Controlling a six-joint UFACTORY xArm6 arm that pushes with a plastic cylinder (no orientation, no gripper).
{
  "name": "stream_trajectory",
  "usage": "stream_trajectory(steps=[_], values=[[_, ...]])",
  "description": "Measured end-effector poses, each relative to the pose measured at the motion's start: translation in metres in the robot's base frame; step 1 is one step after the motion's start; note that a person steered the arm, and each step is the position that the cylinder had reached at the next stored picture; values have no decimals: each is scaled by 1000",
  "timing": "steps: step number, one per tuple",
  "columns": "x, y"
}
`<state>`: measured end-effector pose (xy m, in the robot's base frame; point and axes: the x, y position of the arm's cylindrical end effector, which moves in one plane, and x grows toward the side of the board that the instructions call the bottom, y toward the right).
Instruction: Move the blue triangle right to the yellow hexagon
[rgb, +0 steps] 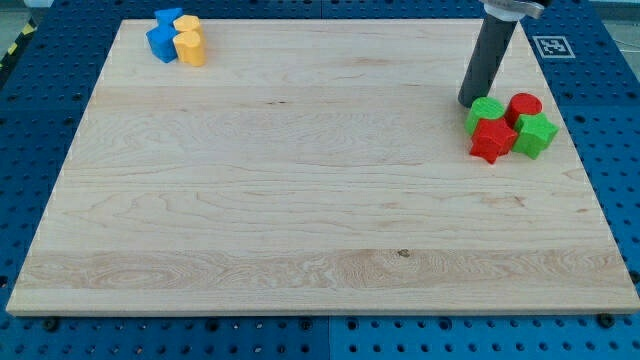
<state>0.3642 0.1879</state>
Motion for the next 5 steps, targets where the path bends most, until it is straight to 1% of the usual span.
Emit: stream_trajectory(steps=[1,2,3,4,5], values=[[-1,-8],[-28,-65],[-26,-130],[5,-167],[18,-175]])
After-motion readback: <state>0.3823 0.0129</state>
